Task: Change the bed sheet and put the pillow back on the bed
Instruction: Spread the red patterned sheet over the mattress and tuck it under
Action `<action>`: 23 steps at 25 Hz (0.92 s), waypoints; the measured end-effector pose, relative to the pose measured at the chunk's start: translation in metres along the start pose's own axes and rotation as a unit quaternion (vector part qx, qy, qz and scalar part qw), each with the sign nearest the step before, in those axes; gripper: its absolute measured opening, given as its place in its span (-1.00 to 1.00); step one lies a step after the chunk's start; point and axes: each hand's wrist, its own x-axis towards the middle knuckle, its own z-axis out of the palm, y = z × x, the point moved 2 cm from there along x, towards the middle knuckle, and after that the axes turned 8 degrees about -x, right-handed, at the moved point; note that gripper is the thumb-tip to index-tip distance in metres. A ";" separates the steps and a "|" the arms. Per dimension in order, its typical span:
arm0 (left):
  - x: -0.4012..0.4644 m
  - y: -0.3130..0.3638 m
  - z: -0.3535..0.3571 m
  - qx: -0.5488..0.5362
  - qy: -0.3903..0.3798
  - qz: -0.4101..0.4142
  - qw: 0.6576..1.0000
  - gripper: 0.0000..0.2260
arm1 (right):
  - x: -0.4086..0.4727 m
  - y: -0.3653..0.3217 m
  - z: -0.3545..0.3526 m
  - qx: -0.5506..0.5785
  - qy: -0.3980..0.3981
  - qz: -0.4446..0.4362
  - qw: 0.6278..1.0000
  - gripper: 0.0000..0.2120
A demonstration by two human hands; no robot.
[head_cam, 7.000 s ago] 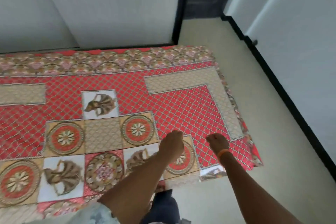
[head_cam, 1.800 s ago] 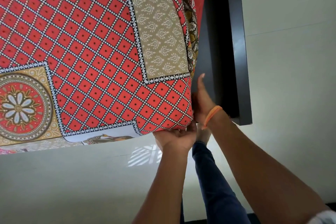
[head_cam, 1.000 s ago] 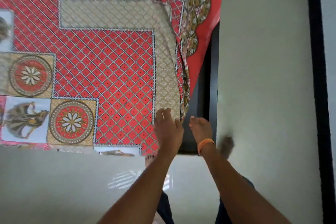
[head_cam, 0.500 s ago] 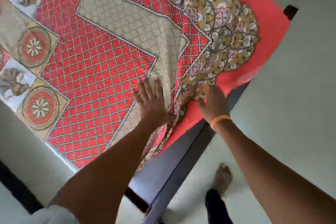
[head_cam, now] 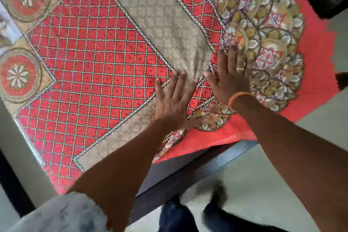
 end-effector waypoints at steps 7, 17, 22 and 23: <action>0.009 0.005 -0.001 0.021 -0.026 -0.033 0.999 0.06 | 0.010 0.000 0.002 0.036 -0.099 -0.004 0.994 -0.23; 0.015 0.017 0.006 0.094 -0.041 -0.090 0.991 0.19 | 0.012 -0.003 0.005 0.106 -0.039 -0.070 0.991 -0.22; 0.005 0.018 0.021 0.144 0.035 -0.084 0.985 0.11 | 0.010 0.002 0.013 0.108 0.018 -0.085 0.990 -0.24; 0.002 0.020 0.023 0.144 0.036 -0.091 0.985 0.10 | 0.010 0.004 0.010 0.113 0.023 -0.097 0.989 -0.23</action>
